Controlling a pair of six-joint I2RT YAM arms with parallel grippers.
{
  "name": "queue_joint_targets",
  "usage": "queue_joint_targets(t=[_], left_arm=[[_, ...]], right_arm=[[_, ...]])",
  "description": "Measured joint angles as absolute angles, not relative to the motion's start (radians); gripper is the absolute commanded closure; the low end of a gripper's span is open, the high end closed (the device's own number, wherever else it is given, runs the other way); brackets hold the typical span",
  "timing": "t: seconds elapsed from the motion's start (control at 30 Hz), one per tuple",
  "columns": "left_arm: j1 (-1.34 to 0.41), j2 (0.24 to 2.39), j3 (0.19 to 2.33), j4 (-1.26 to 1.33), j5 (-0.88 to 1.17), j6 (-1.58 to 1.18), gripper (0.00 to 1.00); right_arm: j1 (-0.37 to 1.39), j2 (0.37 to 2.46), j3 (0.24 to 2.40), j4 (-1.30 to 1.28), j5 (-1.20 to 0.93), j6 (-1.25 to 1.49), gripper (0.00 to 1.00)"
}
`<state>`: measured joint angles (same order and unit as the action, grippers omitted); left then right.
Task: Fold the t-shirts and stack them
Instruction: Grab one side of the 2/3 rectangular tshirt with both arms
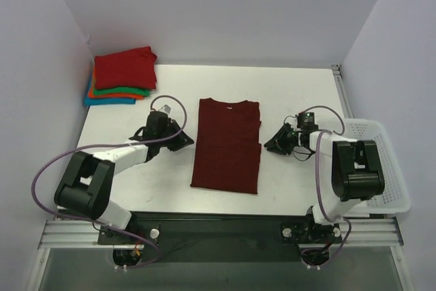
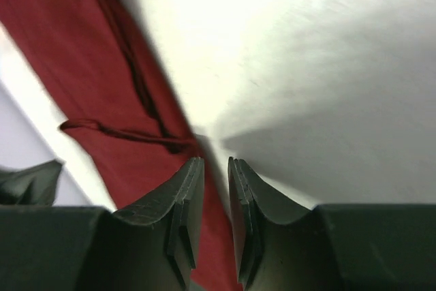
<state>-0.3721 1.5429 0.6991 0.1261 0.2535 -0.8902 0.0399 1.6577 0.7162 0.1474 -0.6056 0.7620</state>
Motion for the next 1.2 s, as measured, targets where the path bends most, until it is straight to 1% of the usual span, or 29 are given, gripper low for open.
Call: queue_joint_targets(t=[0.07, 0.1, 0.3, 0.4, 0.43, 0.5, 0.6, 0.73, 0.97, 1.13, 1.2], left_arm=[[-0.372, 1.479, 0.692, 0.084, 0.241, -0.876, 0.72], [-0.372, 1.437, 0.679, 0.072, 0.232, -0.867, 0.65], [-0.381, 1.139, 0.518, -0.062, 0.205, -0.813, 0.54], [-0.408, 1.040, 0.428, -0.118, 0.208, -0.799, 0.46], [-0.422, 1.011, 0.398, -0.131, 0.213, -0.799, 0.41], [-0.454, 0.955, 0.342, -0.142, 0.221, -0.803, 0.40], [-0.500, 0.889, 0.284, -0.137, 0.235, -0.813, 0.40], [-0.515, 0.896, 0.245, -0.083, 0.249, -0.834, 0.43], [-0.530, 0.954, 0.212, 0.020, 0.267, -0.861, 0.46], [-0.537, 0.981, 0.206, 0.060, 0.267, -0.865, 0.51], [-0.543, 0.992, 0.202, 0.073, 0.268, -0.872, 0.51]], right_arm=[[0.040, 1.599, 0.695, 0.098, -0.543, 0.750, 0.72], [0.040, 1.561, 0.679, 0.079, -0.518, 0.746, 0.69], [0.064, 1.282, 0.524, 0.004, -0.443, 0.728, 0.61], [0.167, 1.159, 0.411, -0.041, -0.414, 0.736, 0.57], [0.207, 1.126, 0.377, -0.055, -0.404, 0.742, 0.57], [0.276, 1.047, 0.326, -0.060, -0.406, 0.766, 0.57], [0.328, 0.925, 0.255, -0.061, -0.395, 0.819, 0.57], [0.405, 0.812, 0.207, -0.094, -0.348, 0.896, 0.59], [0.570, 0.788, 0.203, -0.115, -0.261, 1.011, 0.61], [0.639, 0.801, 0.203, -0.096, -0.218, 1.076, 0.62], [0.654, 0.804, 0.202, -0.089, -0.204, 1.097, 0.62]])
